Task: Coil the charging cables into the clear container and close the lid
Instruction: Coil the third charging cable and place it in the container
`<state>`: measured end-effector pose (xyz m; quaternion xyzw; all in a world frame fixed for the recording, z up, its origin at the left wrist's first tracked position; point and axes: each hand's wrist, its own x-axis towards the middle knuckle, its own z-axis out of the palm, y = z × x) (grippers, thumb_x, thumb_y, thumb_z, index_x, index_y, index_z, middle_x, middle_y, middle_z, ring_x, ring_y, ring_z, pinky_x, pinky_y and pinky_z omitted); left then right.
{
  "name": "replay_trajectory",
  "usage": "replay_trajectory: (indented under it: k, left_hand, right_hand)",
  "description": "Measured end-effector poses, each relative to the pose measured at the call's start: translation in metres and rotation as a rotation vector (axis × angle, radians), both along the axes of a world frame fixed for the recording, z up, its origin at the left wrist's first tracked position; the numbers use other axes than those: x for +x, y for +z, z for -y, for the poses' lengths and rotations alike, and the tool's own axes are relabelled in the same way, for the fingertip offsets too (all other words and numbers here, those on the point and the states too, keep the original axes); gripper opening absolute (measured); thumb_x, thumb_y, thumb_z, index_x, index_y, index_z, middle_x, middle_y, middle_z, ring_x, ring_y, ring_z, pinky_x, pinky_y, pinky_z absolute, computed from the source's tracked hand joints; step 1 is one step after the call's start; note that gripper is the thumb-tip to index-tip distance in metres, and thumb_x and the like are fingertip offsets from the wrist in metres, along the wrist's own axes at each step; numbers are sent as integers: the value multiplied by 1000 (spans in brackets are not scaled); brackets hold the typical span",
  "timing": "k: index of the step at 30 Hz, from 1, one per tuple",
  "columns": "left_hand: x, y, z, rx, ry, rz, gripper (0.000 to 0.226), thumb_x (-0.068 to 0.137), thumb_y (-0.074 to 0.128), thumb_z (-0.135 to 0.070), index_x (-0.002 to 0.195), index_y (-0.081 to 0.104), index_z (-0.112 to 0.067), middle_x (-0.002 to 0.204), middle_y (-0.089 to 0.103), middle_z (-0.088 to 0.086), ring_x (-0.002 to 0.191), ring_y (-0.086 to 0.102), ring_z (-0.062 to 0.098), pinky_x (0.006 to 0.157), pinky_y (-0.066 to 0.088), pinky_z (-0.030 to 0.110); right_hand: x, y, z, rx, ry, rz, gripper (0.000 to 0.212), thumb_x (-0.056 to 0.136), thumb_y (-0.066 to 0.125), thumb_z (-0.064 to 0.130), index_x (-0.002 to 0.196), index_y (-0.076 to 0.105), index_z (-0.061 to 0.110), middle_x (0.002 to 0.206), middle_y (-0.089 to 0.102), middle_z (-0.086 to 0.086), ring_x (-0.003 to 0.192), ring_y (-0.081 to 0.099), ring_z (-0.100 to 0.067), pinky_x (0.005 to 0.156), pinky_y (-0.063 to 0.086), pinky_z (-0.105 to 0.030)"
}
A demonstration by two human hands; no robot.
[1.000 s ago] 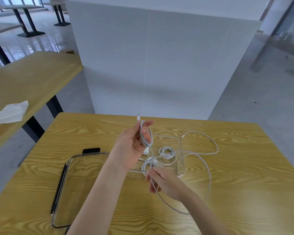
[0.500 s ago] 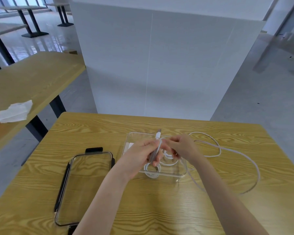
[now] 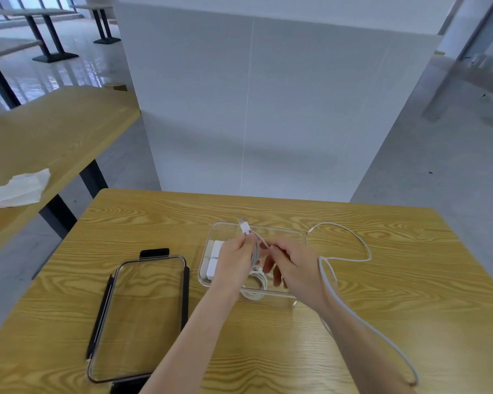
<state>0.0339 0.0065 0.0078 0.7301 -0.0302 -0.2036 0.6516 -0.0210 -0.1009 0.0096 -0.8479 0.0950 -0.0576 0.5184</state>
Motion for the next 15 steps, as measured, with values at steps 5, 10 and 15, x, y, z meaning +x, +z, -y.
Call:
replay_trajectory:
  k: [5, 10, 15]
  left_hand:
    - [14, 7, -7, -489, 108, -280, 32, 99, 36, -19, 93, 65, -5, 87, 76, 5, 82, 72, 13, 65, 53, 22]
    - [20, 12, -14, -792, 110, -422, 35, 99, 35, -20, 108, 57, 7, 54, 58, -2, 51, 55, 10, 67, 43, 27]
    - [28, 10, -25, -774, 135, -408, 37, 100, 32, -22, 116, 52, 6, 48, 47, -5, 44, 39, 8, 61, 36, 27]
  right_hand:
    - [-7, -13, -8, 118, 61, -30, 25, 98, 40, 16, 85, 62, 17, 55, 63, 4, 45, 54, -11, 45, 38, -17]
    - [-8, -16, 2, 349, 102, -170, 37, 97, 41, 31, 78, 67, 12, 62, 68, -5, 60, 61, -17, 56, 45, -26]
    - [-8, -5, 34, 762, -149, 0, 57, 97, 19, 44, 109, 63, 10, 88, 73, -19, 78, 68, -25, 64, 53, -32]
